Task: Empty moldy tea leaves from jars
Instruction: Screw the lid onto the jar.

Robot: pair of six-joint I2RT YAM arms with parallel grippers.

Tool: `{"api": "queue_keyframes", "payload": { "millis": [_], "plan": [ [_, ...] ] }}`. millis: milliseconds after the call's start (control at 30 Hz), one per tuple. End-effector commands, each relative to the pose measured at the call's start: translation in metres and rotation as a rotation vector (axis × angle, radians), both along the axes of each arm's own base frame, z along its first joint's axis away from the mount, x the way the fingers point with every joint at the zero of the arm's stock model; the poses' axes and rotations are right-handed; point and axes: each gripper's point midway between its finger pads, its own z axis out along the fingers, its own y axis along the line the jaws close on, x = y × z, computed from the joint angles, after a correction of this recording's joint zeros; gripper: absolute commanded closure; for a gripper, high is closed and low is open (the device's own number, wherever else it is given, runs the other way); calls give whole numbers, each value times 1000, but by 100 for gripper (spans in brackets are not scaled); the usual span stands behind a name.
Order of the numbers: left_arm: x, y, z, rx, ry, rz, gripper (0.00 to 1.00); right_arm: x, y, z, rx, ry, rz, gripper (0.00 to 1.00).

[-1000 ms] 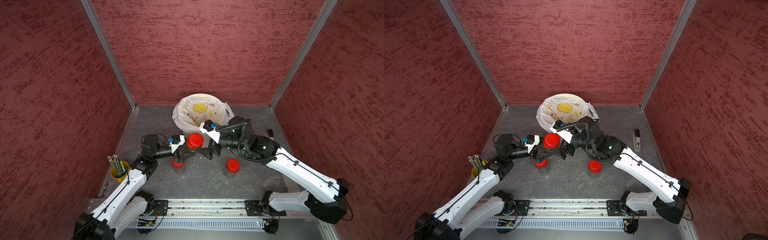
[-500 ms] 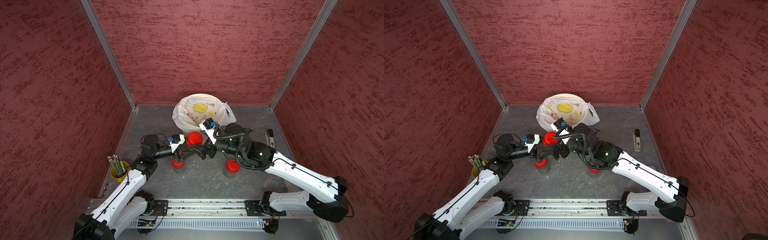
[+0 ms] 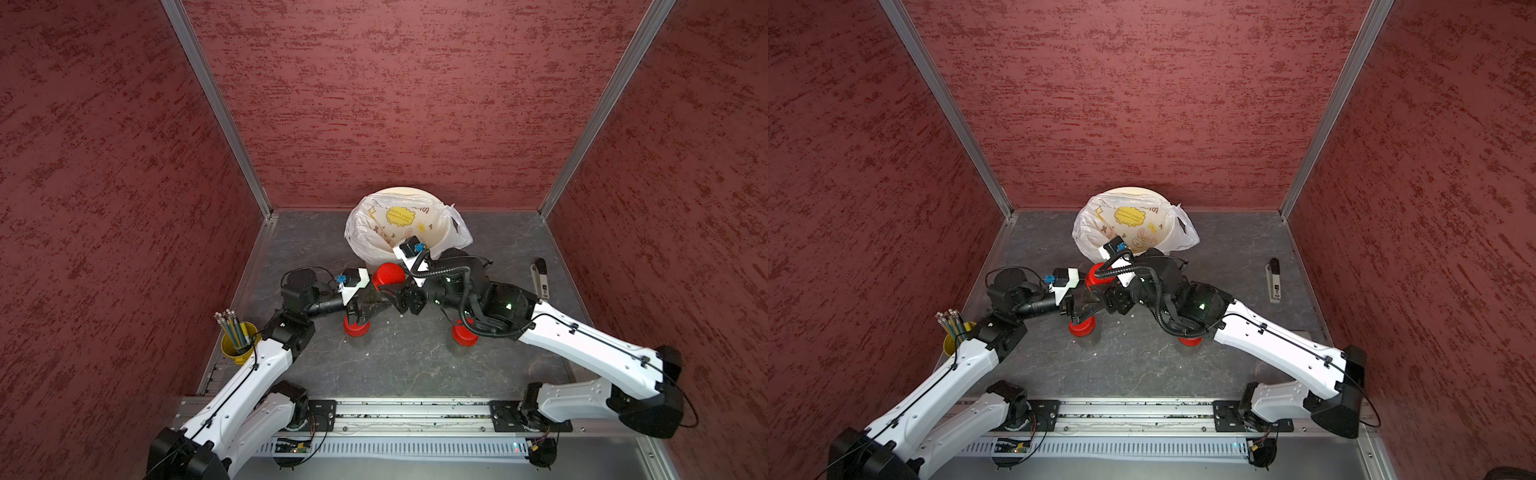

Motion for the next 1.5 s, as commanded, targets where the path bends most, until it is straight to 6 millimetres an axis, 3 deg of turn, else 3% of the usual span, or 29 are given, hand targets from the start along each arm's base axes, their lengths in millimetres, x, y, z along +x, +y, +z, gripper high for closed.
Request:
{"api": "queue_keyframes", "payload": {
  "millis": [0,200,567,767,933,1100,1467],
  "plan": [
    [-5,-1,14,-22,-47,-23,50,1,3,13,13,-36,11,26],
    [-7,-2,16,-24,-43,-34,50,1,3,3,-63,-80,48,42],
    [-13,-3,15,-24,-32,-68,50,3,-8,-3,-201,-198,228,49],
    [-14,-4,14,-23,-30,-74,50,1,-12,-10,-299,-259,313,33],
    [-12,-3,15,-22,-35,-66,50,3,-11,12,-211,-273,269,1],
    [-10,-1,17,-18,-52,-43,50,7,-17,37,-75,-185,154,1],
    [1,-1,8,0,-33,-8,50,14,-16,27,27,19,-13,1]
  ]
}}
